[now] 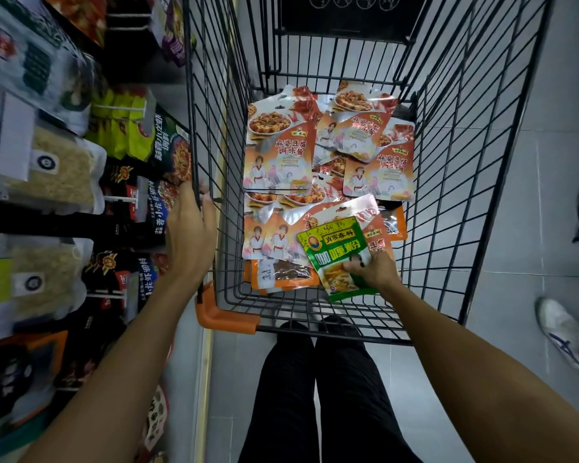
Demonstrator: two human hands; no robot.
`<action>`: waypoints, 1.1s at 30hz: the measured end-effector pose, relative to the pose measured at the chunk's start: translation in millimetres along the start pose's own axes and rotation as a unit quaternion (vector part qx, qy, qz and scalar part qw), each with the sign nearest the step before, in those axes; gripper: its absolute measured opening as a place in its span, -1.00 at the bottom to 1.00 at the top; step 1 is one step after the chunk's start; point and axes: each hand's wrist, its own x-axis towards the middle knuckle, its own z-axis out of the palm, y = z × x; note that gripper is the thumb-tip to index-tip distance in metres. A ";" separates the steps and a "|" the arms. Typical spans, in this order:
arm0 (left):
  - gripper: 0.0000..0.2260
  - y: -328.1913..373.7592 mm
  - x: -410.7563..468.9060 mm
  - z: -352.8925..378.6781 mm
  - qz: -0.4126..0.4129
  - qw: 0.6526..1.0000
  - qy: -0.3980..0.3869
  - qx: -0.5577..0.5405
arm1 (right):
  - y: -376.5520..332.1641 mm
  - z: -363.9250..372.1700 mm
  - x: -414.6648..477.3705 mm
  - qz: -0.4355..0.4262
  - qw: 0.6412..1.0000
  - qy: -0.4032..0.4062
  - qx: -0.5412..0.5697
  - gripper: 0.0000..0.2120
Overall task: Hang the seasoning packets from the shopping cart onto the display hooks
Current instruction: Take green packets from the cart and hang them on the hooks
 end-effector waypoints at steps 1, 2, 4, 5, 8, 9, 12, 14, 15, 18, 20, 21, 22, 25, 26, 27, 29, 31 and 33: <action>-0.77 0.9 0.1 -0.6 0.000 1.000 -0.001 0.002 | 0.2 -1.2 -1.4 0.000 1.000 -0.006 0.010 -0.69; -0.77 1.6 0.0 -1.7 0.000 1.000 -0.002 0.004 | -0.7 -2.9 -4.0 -0.003 1.000 -0.011 0.017 -0.72; -0.76 3.3 -0.9 -5.8 -0.005 1.000 -0.011 0.008 | -8.4 -7.6 -12.2 -0.024 0.999 -0.013 0.035 -0.83; -0.77 4.3 -1.2 -8.9 -0.007 1.000 -0.018 0.013 | -15.2 -11.1 -17.0 -0.038 0.998 -0.009 0.053 -0.90; -0.76 10.9 -2.2 -21.0 -0.018 0.998 -0.040 0.041 | -46.2 -25.1 -34.4 -0.085 0.990 0.005 0.116 -0.96; -0.75 14.1 -2.4 -26.6 -0.027 0.997 -0.048 0.055 | -60.0 -30.4 -41.6 -0.106 0.986 0.007 0.126 -0.96; -0.71 29.5 -5.3 -50.8 -0.049 0.995 -0.043 0.071 | -108.2 -46.6 -69.4 -0.173 0.976 -0.006 0.134 -0.91; -0.70 43.8 -9.8 -77.2 -0.039 0.997 -0.004 0.064 | -145.8 -55.9 -92.6 -0.223 0.966 -0.023 0.131 -0.82; -0.70 52.2 -13.5 -94.0 -0.032 0.997 0.025 0.062 | -165.8 -60.2 -106.5 -0.252 0.958 -0.036 0.129 -0.80; -0.72 76.7 -29.4 -152.7 -0.011 0.989 0.133 0.058 | -224.2 -68.7 -156.7 -0.336 0.929 -0.091 0.127 -0.90; -0.74 92.2 -44.9 -197.0 -0.006 0.977 0.203 0.060 | -259.2 -71.2 -197.7 -0.404 0.896 -0.134 0.126 -0.82; -0.73 100.1 -54.1 -219.6 -0.012 0.970 0.234 0.060 | -275.2 -71.4 -218.7 -0.432 0.880 -0.155 0.121 -0.78; -0.72 107.7 -64.2 -242.6 -0.019 0.962 0.267 0.060 | -290.4 -71.4 -240.4 -0.454 0.866 -0.177 0.113 -0.76; -0.71 130.4 -101.4 -311.2 -0.029 0.926 0.368 0.085 | -331.5 -67.7 -314.1 -0.517 0.816 -0.243 0.090 -0.54; -0.73 138.4 -116.4 -333.1 -0.028 0.914 0.395 0.090 | -341.9 -65.2 -340.7 -0.543 0.796 -0.258 0.077 -0.47; -0.73 147.3 -132.1 -354.1 -0.027 0.902 0.421 0.094 | -351.1 -62.4 -368.1 -0.569 0.774 -0.271 0.067 -0.45; -0.72 165.6 -166.0 -395.4 -0.025 0.873 0.475 0.110 | -365.4 -55.2 -423.9 -0.608 0.734 -0.297 0.064 -0.41; -0.70 183.7 -201.4 -432.8 -0.021 0.842 0.519 0.146 | -374.5 -47.9 -476.5 -0.639 0.698 -0.318 0.063 -0.46; -0.66 200.4 -238.2 -468.1 -0.019 0.807 0.562 0.179 | -380.0 -39.6 -526.4 -0.665 0.658 -0.349 0.064 -0.55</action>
